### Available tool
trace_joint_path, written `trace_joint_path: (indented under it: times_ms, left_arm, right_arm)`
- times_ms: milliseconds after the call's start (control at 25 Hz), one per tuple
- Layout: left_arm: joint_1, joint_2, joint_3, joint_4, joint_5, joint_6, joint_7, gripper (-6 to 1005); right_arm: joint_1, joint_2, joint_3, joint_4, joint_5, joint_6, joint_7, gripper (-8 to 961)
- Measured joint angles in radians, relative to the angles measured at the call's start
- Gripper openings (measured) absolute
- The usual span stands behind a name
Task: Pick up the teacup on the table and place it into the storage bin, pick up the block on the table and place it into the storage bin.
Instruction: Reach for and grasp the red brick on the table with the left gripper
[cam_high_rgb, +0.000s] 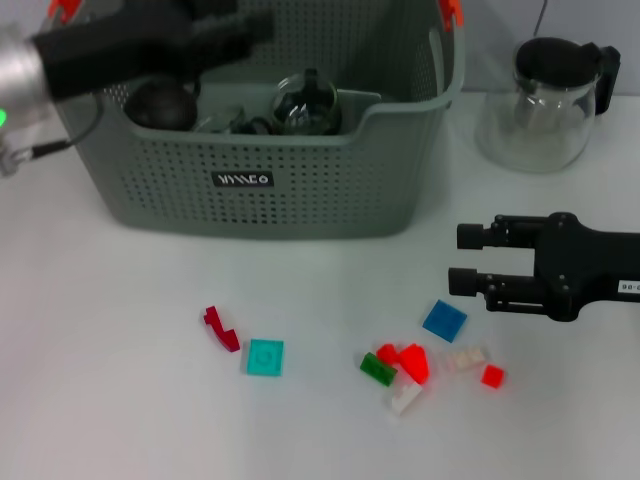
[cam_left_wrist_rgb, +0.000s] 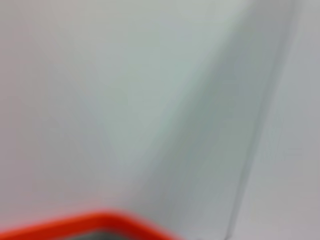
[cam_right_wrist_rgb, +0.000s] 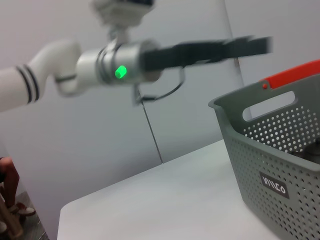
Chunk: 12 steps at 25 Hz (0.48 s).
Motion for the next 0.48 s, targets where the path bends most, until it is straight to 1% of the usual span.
trace_joint_path:
  times_ms: [40,120,160,200,240,360,480]
  left_arm:
    - [0.019,-0.002,-0.028,-0.02,-0.02,0.045,0.049,647]
    - [0.053,-0.003,-0.099,-0.08,-0.016,0.178,0.174,645]
    - [0.065,-0.003,-0.124,-0.102,-0.008,0.223,0.222,645]
    - [0.065,-0.003,-0.124,-0.102,-0.008,0.223,0.222,645]
    - [0.115,-0.013,-0.178,-0.145,0.033,0.325,0.374,645]
    - [0.181,-0.027,-0.196,-0.163,0.093,0.353,0.495,645]
    - [0.214,-0.029,-0.217,-0.205,0.18,0.35,0.565,645]
  right_arm:
    - [0.0,0.0,0.0,0.0,0.0,0.0,0.0,675]
    - [0.0,0.0,0.0,0.0,0.0,0.001,0.0,675]
    - [0.0,0.0,0.0,0.0,0.0,0.001,0.0,675]
    - [0.0,0.0,0.0,0.0,0.0,0.001,0.0,675]
    - [0.0,0.0,0.0,0.0,0.0,0.002,0.001,675]
    - [0.0,0.0,0.0,-0.001,0.0,0.002,0.003,674]
    - [0.0,0.0,0.0,-0.001,0.0,0.002,0.003,674]
